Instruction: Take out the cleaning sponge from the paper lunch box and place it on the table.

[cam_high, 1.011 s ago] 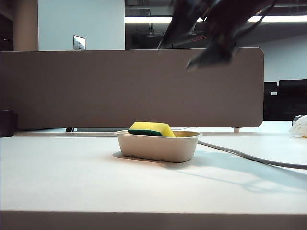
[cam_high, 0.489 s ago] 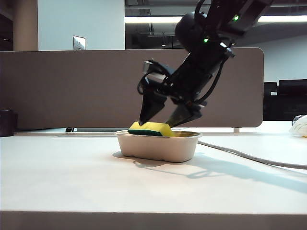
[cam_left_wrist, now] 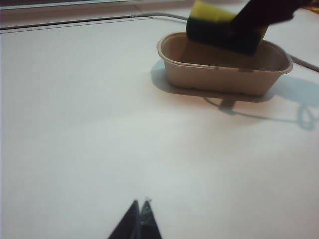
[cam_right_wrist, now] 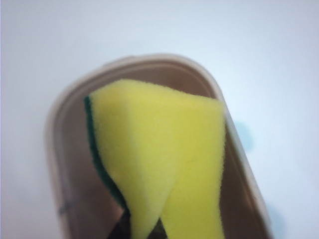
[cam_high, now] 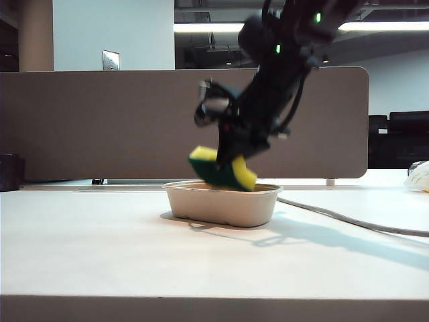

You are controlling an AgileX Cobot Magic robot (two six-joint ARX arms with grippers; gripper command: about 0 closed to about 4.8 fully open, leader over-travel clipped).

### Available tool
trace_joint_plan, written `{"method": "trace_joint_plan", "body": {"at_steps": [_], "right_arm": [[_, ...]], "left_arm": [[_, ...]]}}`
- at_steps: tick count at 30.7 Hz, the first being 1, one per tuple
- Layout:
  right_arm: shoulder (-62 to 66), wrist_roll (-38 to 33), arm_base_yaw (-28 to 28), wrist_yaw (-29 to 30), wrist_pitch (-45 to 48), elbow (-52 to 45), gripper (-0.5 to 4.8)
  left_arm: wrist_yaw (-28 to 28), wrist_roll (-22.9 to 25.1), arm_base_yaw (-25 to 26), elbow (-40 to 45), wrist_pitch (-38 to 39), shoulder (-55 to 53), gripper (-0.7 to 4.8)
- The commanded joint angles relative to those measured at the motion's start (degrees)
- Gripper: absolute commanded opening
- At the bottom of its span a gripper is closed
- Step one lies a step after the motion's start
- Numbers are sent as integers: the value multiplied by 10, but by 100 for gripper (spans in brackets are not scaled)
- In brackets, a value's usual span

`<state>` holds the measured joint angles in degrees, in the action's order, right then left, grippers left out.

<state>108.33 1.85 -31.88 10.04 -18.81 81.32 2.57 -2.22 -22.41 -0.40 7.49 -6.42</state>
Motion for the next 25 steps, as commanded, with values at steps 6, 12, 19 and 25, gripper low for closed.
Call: {"method": "trace_joint_plan", "body": {"at_steps": [6, 12, 19, 25], "right_arm": [[-137, 73, 0, -96, -185, -7, -6], [-263, 50, 0, -140, -221, -133, -6], [-296, 10, 0, -120, -140, -280, -6], [-262, 5, 1, -96, -58, -297, 74]], "left_arm": [[0, 1, 0, -1, -7, -1, -5], [1, 1, 0, -1, -7, -1, -5], [1, 1, 0, -1, -7, -1, -5], [1, 1, 0, -1, -7, -2, -5]]}}
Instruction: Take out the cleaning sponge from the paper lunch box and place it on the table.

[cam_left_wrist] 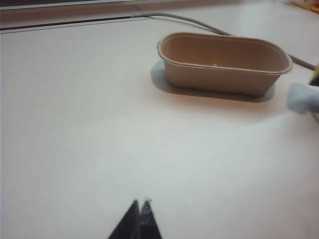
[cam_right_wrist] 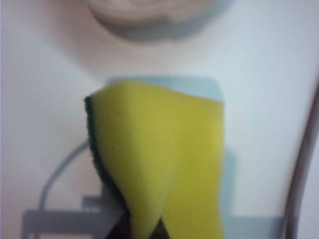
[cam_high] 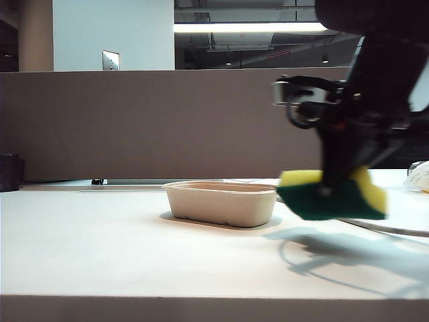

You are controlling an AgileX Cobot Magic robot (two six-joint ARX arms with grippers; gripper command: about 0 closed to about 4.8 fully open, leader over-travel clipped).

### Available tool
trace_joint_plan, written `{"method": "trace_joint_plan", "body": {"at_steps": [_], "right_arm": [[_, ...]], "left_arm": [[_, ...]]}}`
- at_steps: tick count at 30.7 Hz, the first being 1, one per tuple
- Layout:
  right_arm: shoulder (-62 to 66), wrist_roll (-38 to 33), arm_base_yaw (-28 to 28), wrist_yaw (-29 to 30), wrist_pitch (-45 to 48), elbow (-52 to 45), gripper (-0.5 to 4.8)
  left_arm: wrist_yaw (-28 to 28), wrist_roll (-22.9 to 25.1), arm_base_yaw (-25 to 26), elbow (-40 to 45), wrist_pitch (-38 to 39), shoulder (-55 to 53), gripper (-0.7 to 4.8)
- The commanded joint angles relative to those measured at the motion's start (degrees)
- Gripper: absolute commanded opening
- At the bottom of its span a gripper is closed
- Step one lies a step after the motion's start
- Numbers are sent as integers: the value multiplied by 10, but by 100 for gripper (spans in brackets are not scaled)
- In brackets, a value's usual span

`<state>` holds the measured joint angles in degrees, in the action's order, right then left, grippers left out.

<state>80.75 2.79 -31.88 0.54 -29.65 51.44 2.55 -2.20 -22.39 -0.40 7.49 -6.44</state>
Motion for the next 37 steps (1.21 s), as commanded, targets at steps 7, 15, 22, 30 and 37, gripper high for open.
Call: {"method": "trace_joint_plan", "body": {"at_steps": [7, 15, 22, 30, 37], "right_arm": [[57, -5, 1, 16, 32, 2, 280], [30, -34, 0, 61, 23, 4, 453], [-80, -62, 0, 54, 0, 4, 314], [-240, -79, 0, 56, -2, 4, -6], [-358, -107, 0, 10, -2, 0, -6]], "left_arm": [[1, 0, 0, -1, -7, -1, -5], [1, 0, 0, -1, -7, 0, -5], [10, 0, 41, -1, -4, 18, -5], [12, 0, 155, 0, -6, 65, -5], [12, 0, 201, 0, -7, 63, -5]]}}
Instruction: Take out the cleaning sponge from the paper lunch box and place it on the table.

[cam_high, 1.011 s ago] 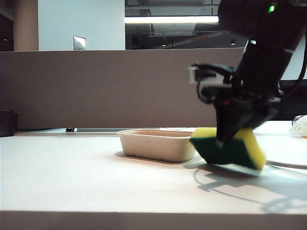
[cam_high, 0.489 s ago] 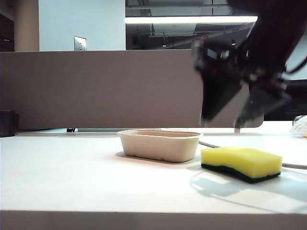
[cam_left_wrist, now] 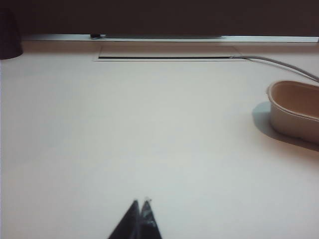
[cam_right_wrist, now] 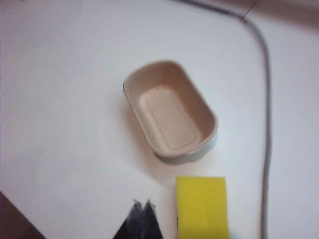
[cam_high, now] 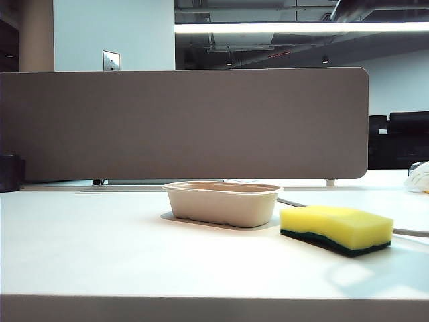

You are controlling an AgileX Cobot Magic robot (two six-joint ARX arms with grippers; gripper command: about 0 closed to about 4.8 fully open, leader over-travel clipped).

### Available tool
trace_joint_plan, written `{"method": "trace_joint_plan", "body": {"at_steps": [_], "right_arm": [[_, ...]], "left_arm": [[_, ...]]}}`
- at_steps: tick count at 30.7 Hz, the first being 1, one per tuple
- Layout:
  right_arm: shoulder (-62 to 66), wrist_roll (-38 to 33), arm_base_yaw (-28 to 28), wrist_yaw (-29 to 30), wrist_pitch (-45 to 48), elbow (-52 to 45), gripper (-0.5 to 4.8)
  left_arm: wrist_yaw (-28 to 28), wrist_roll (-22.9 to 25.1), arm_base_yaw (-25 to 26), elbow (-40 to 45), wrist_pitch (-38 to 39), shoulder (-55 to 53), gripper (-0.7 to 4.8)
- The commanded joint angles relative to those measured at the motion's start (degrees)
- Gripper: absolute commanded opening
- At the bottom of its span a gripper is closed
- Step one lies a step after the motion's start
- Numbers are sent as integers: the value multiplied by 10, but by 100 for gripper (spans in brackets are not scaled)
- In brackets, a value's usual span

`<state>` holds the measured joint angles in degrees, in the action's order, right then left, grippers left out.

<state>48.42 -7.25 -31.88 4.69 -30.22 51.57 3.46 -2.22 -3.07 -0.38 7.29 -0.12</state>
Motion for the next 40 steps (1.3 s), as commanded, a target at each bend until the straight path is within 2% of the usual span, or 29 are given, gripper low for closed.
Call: {"method": "trace_joint_plan", "body": {"at_steps": [1, 3, 7, 11, 18, 32, 33, 36, 40], "right_arm": [[-49, -7, 0, -40, 5, -4, -6], [-87, -7, 0, -66, 5, -13, -6], [-166, -6, 0, -169, 6, -48, -6], [-240, -7, 1, -215, 13, -80, -6], [-307, -7, 1, -215, 14, -102, -4], [-314, -6, 1, -215, 13, -101, -5], [-314, -4, 1, -215, 13, -101, -4], [-314, 63, 1, -233, 13, -102, -5], [-331, 62, 23, -235, 24, -131, -5]], "left_arm": [[3, 1, 11, 0, -5, 0, -5], [4, 1, 16, 0, -5, 0, -5], [4, 1, 30, 0, -5, 0, -5], [3, 1, 40, 0, -5, 0, -5], [4, 1, 40, 0, -5, 0, -5], [4, 1, 39, 0, -5, 0, -5], [4, 1, 39, 0, -5, 0, -5], [4, 1, 39, 0, -5, 0, -5], [4, 1, 39, 0, -5, 0, -5]]}}
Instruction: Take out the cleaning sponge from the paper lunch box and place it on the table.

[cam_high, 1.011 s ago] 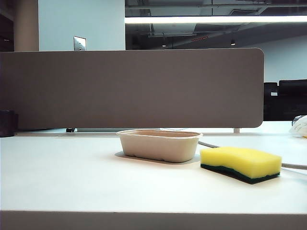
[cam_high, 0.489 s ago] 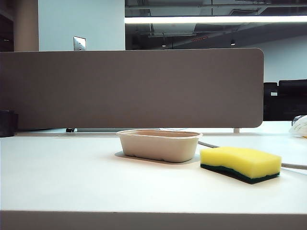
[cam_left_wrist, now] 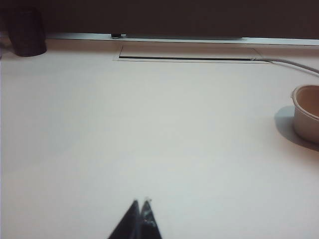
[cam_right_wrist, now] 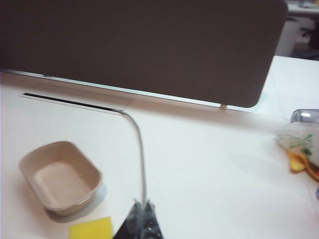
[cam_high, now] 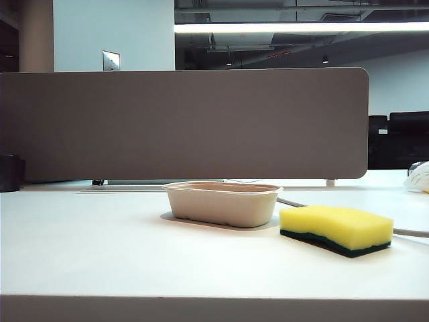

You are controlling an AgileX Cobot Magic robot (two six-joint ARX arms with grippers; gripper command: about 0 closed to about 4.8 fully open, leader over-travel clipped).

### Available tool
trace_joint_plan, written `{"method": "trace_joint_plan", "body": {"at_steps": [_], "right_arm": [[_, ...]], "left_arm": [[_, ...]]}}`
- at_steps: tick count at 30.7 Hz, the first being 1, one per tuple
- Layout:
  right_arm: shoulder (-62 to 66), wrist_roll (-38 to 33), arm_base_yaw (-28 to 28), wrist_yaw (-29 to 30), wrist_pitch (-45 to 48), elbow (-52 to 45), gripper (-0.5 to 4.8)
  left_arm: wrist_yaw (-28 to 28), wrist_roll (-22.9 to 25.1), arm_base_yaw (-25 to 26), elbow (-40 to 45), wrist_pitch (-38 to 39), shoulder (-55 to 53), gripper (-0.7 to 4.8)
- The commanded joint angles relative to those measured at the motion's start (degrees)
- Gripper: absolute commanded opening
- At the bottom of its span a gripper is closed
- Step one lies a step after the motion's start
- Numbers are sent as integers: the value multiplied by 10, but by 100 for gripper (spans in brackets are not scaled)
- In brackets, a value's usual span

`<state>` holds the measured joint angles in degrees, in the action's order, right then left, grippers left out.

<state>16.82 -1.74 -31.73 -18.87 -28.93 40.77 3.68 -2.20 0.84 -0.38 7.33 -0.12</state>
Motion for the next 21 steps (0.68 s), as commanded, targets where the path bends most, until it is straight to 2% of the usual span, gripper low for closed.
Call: {"method": "trace_joint_plan", "body": {"at_steps": [1, 3, 7, 12, 15, 21], "right_arm": [[-22, 7, 40, 14, 19, -40, -5], [-35, 6, 83, 37, 41, -71, -5], [-65, 6, 208, 106, 89, -154, -5], [-77, 5, 338, 212, 136, -234, -5], [-92, 5, 368, 237, 160, -273, -5], [-140, 5, 366, 235, 204, -347, -5]], "left_arm": [[2, 0, 0, 0, -5, 0, -5], [2, 0, 0, 0, -5, 0, -5], [2, 0, 0, 0, -5, 0, -5], [2, 0, 0, 0, -5, 0, -5], [2, 0, 0, 0, -5, 0, -5], [2, 0, 0, 0, -5, 0, -5]]}}
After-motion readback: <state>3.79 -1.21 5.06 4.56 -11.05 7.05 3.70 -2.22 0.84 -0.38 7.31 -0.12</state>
